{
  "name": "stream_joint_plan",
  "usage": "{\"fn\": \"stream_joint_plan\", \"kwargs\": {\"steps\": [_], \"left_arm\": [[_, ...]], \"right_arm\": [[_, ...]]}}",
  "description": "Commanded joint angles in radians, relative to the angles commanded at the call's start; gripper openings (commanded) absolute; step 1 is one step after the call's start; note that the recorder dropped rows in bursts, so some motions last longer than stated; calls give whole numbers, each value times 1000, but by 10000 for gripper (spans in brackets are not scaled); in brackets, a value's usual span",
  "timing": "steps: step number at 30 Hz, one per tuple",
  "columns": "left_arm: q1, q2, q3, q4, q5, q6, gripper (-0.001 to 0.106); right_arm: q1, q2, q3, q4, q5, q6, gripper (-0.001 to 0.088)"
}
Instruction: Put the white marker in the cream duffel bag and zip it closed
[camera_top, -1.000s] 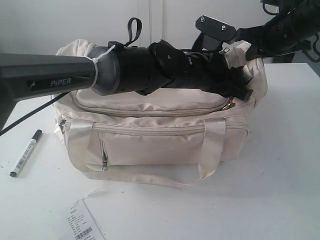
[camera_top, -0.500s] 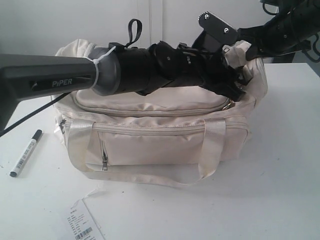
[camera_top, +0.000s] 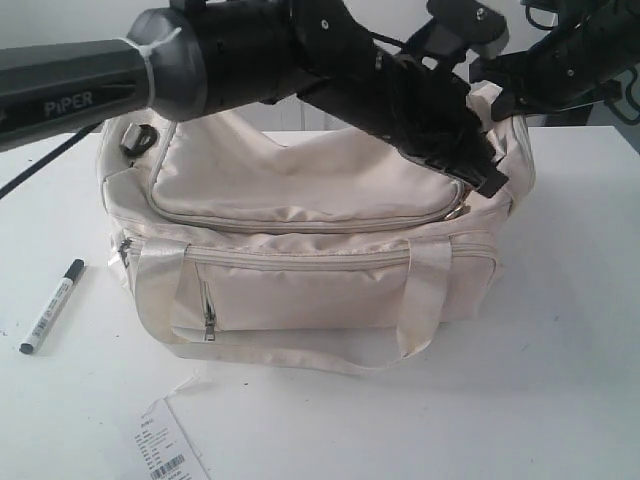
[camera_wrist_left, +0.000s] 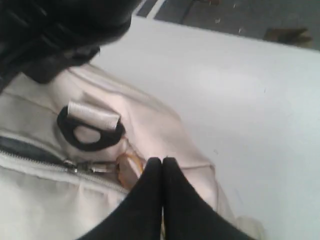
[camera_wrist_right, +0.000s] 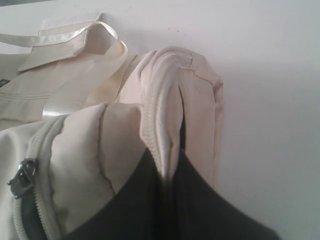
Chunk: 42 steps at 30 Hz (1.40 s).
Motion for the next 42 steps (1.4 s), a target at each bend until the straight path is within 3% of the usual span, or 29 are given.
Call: {"fn": "stream_joint_plan", "kwargs": {"steps": [2, 6, 8, 15, 26, 28, 32, 42], "left_arm": [[0, 17, -32, 8, 42, 91, 113], [-28, 31, -33, 0, 65, 527, 434], [-43, 32, -33, -5, 60, 651, 465], [-57, 38, -33, -12, 29, 846, 476], [-57, 95, -31, 34, -143, 829, 456], [-57, 95, -31, 34, -143, 833, 366], [-57, 93, -31, 34, -145, 831, -5], [-57, 28, -31, 192, -130, 569, 0]], "right_arm": [[0, 0, 0, 0, 0, 0, 0], [0, 0, 0, 0, 0, 0, 0], [0, 0, 0, 0, 0, 0, 0], [0, 0, 0, 0, 0, 0, 0], [0, 0, 0, 0, 0, 15, 0], [0, 0, 0, 0, 0, 15, 0], [0, 0, 0, 0, 0, 15, 0], [0, 0, 0, 0, 0, 15, 0]]}}
